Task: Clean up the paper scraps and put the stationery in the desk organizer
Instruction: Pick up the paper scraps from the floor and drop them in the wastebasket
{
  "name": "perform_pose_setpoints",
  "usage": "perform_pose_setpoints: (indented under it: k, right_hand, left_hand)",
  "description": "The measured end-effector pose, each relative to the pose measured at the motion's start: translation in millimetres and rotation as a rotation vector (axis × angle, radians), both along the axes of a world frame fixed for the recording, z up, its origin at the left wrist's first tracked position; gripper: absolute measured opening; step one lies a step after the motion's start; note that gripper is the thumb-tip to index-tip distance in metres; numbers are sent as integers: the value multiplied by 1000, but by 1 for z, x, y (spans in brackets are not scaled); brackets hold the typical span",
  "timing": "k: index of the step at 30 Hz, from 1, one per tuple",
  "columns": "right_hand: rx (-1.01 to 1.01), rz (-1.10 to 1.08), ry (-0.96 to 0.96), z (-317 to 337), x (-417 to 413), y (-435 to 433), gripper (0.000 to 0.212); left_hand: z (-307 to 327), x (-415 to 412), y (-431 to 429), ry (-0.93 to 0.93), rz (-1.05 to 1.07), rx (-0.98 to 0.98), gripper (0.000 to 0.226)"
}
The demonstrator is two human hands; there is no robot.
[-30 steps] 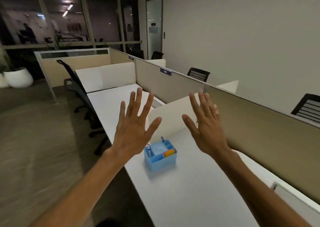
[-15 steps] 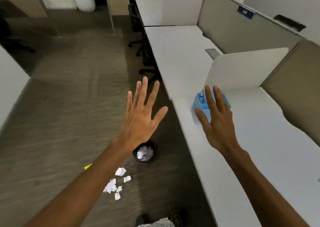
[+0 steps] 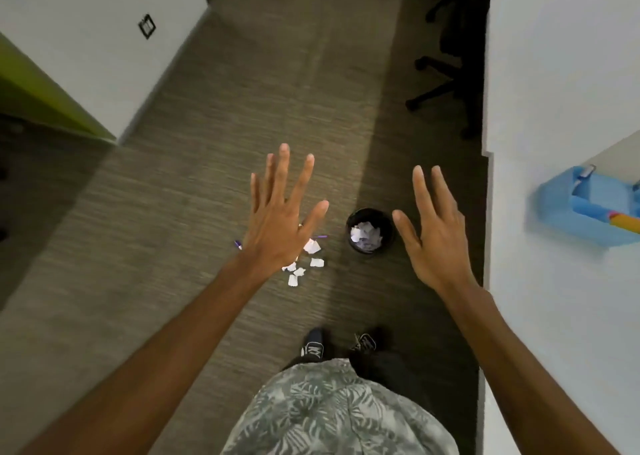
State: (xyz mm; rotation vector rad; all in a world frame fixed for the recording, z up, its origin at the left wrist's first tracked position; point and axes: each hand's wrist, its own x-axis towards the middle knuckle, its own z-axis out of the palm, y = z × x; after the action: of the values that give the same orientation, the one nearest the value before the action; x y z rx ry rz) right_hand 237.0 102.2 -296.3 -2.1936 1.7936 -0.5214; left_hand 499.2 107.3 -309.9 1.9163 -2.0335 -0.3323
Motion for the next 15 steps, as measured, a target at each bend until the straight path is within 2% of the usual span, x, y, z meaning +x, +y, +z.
perform_pose_setpoints:
  k: [7,15]
  right_hand:
    - [132,165,-3,-29,48,-50,71]
    - [235,396,24,-78,74,-120,71]
  left_hand:
    - [-34,43,6,33,218,82,74]
    - [-73,55,-17,40,437,156,72]
